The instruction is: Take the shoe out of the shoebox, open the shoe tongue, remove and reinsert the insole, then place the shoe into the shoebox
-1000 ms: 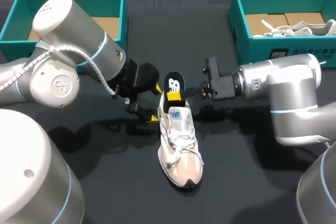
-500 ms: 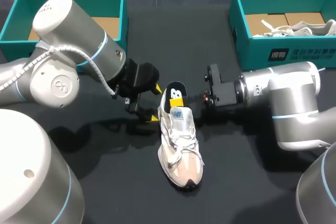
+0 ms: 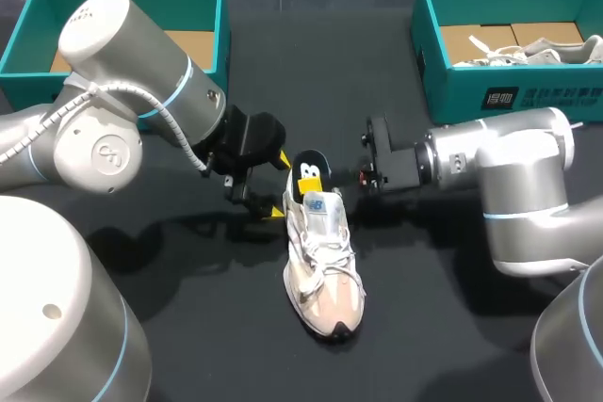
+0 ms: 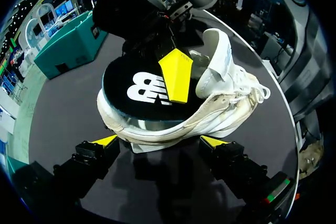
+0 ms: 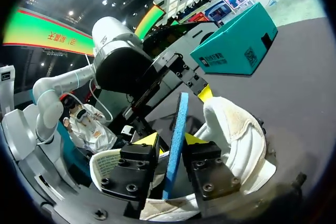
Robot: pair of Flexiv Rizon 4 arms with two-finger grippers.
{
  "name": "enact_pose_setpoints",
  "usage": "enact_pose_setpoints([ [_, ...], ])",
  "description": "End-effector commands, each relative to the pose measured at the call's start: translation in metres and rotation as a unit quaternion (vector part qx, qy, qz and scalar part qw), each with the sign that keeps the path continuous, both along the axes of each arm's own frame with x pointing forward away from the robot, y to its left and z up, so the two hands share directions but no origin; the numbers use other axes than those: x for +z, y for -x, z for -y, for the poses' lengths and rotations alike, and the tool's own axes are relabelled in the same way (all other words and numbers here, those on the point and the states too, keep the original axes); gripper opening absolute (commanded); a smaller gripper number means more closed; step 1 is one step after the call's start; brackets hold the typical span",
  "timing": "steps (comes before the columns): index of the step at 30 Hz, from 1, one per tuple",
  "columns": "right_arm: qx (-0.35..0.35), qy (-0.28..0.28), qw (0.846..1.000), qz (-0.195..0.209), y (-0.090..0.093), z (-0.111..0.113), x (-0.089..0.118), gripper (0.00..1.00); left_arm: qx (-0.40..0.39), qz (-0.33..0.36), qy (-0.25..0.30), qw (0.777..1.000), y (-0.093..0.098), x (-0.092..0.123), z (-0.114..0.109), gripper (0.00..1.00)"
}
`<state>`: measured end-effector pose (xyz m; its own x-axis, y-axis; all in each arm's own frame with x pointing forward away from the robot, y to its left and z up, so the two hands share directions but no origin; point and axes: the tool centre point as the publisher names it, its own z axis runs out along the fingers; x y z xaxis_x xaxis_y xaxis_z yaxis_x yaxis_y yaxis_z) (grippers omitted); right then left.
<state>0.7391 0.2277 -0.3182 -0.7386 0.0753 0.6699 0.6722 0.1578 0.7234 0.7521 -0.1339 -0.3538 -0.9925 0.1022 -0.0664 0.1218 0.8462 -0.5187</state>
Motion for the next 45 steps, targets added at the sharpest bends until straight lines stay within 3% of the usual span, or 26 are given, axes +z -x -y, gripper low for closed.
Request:
enact_pose_setpoints([
  [1,-0.001,0.014,1.000,0.009,-0.002,0.004,0.016,0.32,0.000,0.000,0.000,1.000,0.000,0.000,0.000,1.00],
  [5,0.000,0.012,1.000,0.013,-0.011,0.008,0.019,0.28,0.000,0.000,0.000,1.000,0.000,0.000,0.000,1.00],
  [6,0.001,0.012,1.000,0.013,-0.013,0.009,0.019,0.22,0.000,0.000,0.000,1.000,0.000,0.000,0.000,1.00],
  [8,0.005,0.009,1.000,0.010,-0.017,0.008,0.018,0.00,0.000,0.000,0.000,1.000,0.000,0.000,0.000,1.00],
  [14,0.007,0.001,1.000,-0.019,-0.020,0.007,-0.002,0.00,0.000,0.000,0.000,1.000,0.000,0.000,0.000,1.00],
  [21,-0.008,-0.007,0.998,-0.066,0.002,0.005,-0.027,0.00,0.000,0.000,0.000,1.000,0.000,0.000,0.000,1.00],
  [29,-0.009,0.005,0.999,-0.050,0.009,0.002,-0.015,0.00,0.000,0.000,0.000,1.000,0.000,0.000,0.000,1.00],
  [30,-0.007,0.008,0.999,-0.043,0.007,0.001,-0.011,0.22,0.000,0.000,0.000,1.000,0.000,0.000,0.000,1.00],
  [31,-0.005,0.011,0.999,-0.037,0.006,0.000,-0.008,0.32,0.000,0.000,0.000,1.000,0.000,0.000,0.000,1.00],
  [33,-0.001,0.017,1.000,-0.023,0.003,-0.001,-0.001,0.41,0.000,0.000,0.000,1.000,0.000,0.000,0.000,1.00],
  [38,0.004,0.031,1.000,-0.003,-0.005,-0.002,0.012,0.42,0.000,0.000,0.000,1.000,0.000,0.000,0.000,1.00],
  [42,0.005,0.037,0.999,0.002,-0.012,-0.001,0.016,0.34,0.000,0.000,0.000,1.000,0.000,0.000,0.000,1.00],
  [43,0.005,0.037,0.999,0.001,-0.015,0.000,0.015,0.23,0.000,0.000,0.000,1.000,0.000,0.000,0.000,1.00],
  [44,0.005,0.036,0.999,-0.002,-0.017,0.000,0.014,0.20,0.000,0.000,0.000,1.000,0.000,0.000,0.000,1.00],
  [45,0.004,0.035,0.999,-0.007,-0.019,0.001,0.012,0.00,0.000,0.000,0.000,1.000,0.000,0.000,0.000,1.00],
])
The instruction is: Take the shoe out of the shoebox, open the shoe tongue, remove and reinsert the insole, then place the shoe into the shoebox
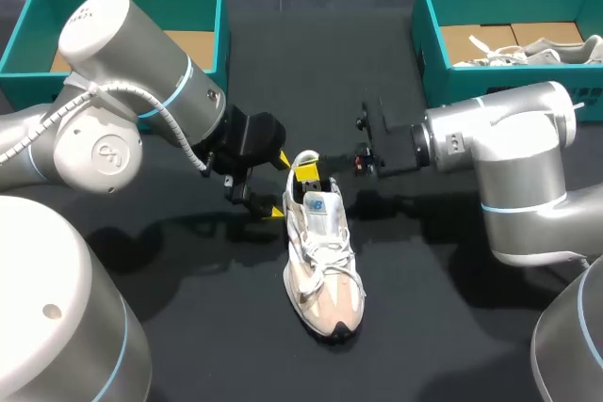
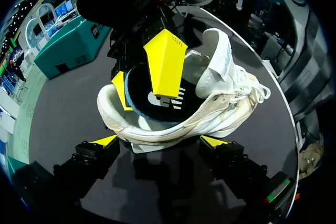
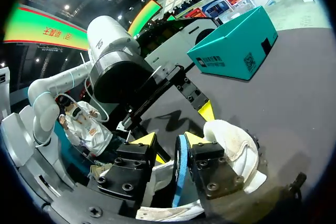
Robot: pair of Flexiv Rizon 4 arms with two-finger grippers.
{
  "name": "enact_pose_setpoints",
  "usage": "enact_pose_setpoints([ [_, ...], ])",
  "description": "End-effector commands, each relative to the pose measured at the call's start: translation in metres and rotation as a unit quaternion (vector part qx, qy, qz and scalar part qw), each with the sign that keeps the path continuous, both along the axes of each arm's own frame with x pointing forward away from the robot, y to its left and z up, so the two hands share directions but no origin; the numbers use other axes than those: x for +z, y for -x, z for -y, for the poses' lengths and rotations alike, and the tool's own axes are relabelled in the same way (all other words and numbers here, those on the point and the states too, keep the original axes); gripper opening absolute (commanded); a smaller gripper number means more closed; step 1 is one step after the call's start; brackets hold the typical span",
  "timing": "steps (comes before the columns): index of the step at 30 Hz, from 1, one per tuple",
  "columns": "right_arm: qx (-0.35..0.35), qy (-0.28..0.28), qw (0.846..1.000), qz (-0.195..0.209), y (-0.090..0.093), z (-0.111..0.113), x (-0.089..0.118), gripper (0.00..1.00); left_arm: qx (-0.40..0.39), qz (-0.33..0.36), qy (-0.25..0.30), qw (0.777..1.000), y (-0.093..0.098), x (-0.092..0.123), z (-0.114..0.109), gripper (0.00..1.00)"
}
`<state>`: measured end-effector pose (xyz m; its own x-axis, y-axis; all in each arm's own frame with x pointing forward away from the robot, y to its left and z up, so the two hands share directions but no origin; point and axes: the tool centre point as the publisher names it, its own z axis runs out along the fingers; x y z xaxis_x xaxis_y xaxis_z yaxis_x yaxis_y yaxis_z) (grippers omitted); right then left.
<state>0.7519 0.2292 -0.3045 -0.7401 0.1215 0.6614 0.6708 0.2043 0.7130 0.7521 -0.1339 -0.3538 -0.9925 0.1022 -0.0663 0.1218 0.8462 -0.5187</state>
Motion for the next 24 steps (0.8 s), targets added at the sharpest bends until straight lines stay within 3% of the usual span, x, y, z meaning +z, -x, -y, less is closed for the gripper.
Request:
enact_pose_setpoints([
  [1,0.005,0.000,1.000,-0.013,-0.008,0.003,-0.004,0.00,0.000,0.000,0.000,1.000,0.000,0.000,0.000,1.00],
  [6,0.000,-0.008,0.999,-0.037,-0.005,0.002,-0.020,0.00,0.000,0.000,0.000,1.000,0.000,0.000,0.000,1.00],
  [12,-0.009,-0.014,0.998,-0.066,0.014,-0.001,-0.036,0.00,0.000,0.000,0.000,1.000,0.000,0.000,0.000,1.00],
  [18,-0.023,-0.008,0.998,-0.054,0.021,0.000,-0.026,0.00,0.000,0.000,0.000,1.000,0.000,0.000,0.000,1.00],
  [19,-0.023,-0.004,0.999,-0.048,0.020,0.000,-0.023,0.03,0.000,0.000,0.000,1.000,0.000,0.000,0.000,1.00],
  [21,-0.020,0.001,0.999,-0.040,0.018,-0.001,-0.017,0.35,0.000,0.000,0.000,1.000,0.000,0.000,0.000,1.00],
  [24,-0.016,0.013,0.999,-0.027,0.015,-0.003,-0.010,0.38,0.000,0.000,0.000,1.000,0.000,0.000,0.000,1.00],
])
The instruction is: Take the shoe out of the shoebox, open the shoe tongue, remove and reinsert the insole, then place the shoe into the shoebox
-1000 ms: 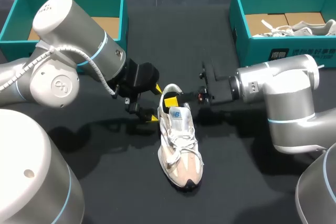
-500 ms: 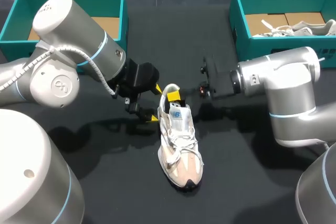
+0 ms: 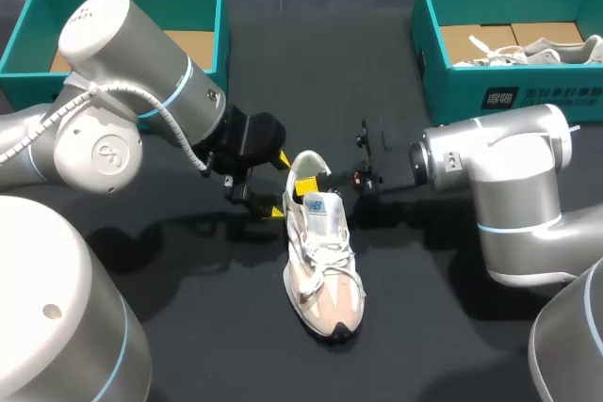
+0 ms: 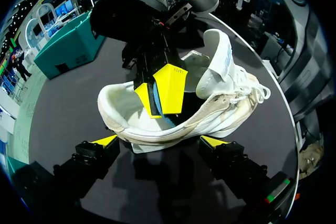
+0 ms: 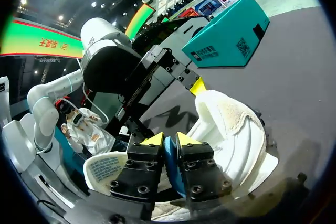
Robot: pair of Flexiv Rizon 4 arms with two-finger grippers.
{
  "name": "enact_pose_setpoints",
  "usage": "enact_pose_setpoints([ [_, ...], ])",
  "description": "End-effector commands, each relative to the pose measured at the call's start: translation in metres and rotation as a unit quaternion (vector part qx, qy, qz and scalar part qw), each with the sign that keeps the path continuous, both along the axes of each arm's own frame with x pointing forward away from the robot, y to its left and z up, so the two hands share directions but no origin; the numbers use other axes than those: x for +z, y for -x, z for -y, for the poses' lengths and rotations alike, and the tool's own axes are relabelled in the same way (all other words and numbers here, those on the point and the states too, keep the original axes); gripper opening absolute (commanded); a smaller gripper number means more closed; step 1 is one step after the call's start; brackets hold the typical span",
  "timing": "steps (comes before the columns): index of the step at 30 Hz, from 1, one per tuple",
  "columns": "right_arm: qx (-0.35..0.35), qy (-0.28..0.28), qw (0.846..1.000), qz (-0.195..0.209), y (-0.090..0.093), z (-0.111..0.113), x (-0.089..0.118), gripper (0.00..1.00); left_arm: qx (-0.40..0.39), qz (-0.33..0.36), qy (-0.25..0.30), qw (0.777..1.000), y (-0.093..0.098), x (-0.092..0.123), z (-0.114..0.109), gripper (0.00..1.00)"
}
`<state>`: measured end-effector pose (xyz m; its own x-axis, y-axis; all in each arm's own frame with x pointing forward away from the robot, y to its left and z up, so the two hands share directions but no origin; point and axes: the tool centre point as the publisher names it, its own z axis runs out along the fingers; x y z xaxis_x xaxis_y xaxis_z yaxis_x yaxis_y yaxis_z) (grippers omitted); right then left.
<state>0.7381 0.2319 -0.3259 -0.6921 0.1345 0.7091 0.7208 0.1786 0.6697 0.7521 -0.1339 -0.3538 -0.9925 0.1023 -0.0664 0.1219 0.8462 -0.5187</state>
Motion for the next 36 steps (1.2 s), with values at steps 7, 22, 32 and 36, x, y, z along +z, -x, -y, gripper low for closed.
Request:
enact_pose_setpoints([
  [7,0.003,0.045,0.999,0.026,-0.004,-0.001,0.026,0.43,-0.004,0.003,0.000,1.000,0.002,0.002,-0.004,1.00],
  [22,-0.005,0.088,0.996,0.033,-0.015,0.009,0.044,0.45,-0.018,0.005,-0.004,1.000,-0.004,0.012,-0.018,1.00],
  [32,-0.027,0.110,0.993,0.023,-0.028,0.035,0.052,0.45,-0.030,0.008,-0.012,0.999,-0.012,0.023,-0.032,1.00],
  [36,-0.048,0.124,0.991,0.012,-0.031,0.046,0.054,0.44,-0.037,0.015,-0.023,0.999,-0.014,0.025,-0.035,1.00],
])
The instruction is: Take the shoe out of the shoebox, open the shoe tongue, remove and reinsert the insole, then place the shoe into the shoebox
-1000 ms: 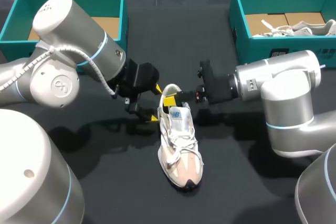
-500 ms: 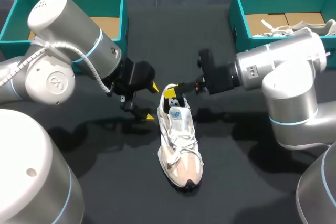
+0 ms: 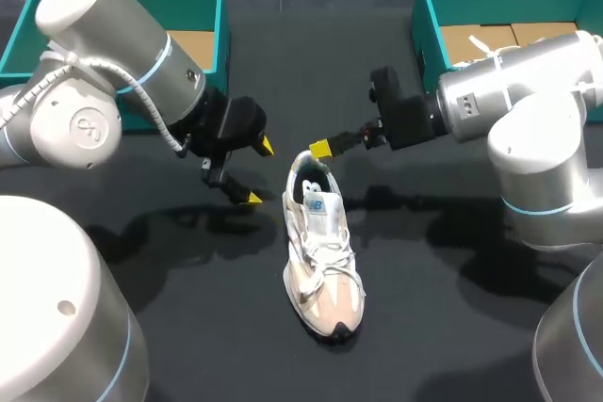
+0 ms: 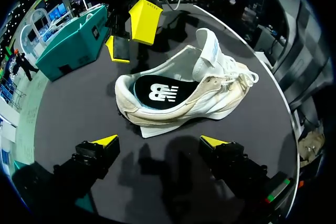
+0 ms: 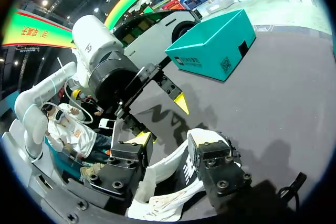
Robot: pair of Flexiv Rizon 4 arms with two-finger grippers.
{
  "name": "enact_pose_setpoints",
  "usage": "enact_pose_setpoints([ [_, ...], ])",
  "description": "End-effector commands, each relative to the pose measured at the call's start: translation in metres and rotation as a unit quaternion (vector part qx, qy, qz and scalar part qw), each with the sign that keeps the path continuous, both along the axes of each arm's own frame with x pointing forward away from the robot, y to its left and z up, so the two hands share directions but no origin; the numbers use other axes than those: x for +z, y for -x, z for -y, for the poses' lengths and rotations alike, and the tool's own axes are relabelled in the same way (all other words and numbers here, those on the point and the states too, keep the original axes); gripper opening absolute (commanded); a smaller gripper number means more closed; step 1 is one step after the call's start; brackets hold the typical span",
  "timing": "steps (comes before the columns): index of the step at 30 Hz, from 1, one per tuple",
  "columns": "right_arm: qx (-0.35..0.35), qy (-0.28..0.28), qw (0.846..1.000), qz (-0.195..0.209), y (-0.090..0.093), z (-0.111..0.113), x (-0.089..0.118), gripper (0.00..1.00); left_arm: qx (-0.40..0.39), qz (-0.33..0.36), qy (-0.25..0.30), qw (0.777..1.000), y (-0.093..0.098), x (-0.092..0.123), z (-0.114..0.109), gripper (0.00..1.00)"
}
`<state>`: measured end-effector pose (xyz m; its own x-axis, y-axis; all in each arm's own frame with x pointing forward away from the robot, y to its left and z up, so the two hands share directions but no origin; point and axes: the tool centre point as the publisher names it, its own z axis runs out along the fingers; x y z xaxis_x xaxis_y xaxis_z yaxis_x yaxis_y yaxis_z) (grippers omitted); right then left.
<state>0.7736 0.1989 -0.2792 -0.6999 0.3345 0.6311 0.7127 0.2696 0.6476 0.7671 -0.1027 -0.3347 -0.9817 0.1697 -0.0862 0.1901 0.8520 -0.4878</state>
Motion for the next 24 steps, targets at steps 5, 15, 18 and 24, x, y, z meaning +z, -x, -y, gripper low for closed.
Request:
enact_pose_setpoints([
  [5,-0.027,0.042,0.998,-0.031,0.001,0.026,0.012,0.44,-0.027,0.002,-0.019,0.999,0.001,0.011,-0.008,1.00],
  [15,-0.043,0.108,0.985,-0.124,-0.014,0.057,0.022,0.44,-0.089,-0.005,-0.043,0.995,-0.009,0.033,-0.033,1.00],
  [18,-0.038,0.132,0.978,-0.158,-0.021,0.066,0.027,0.44,-0.102,-0.007,-0.045,0.994,-0.014,0.041,-0.043,1.00],
  [24,-0.033,0.185,0.957,-0.221,-0.033,0.078,0.035,0.46,-0.122,-0.007,-0.057,0.991,-0.015,0.056,-0.055,1.00],
])
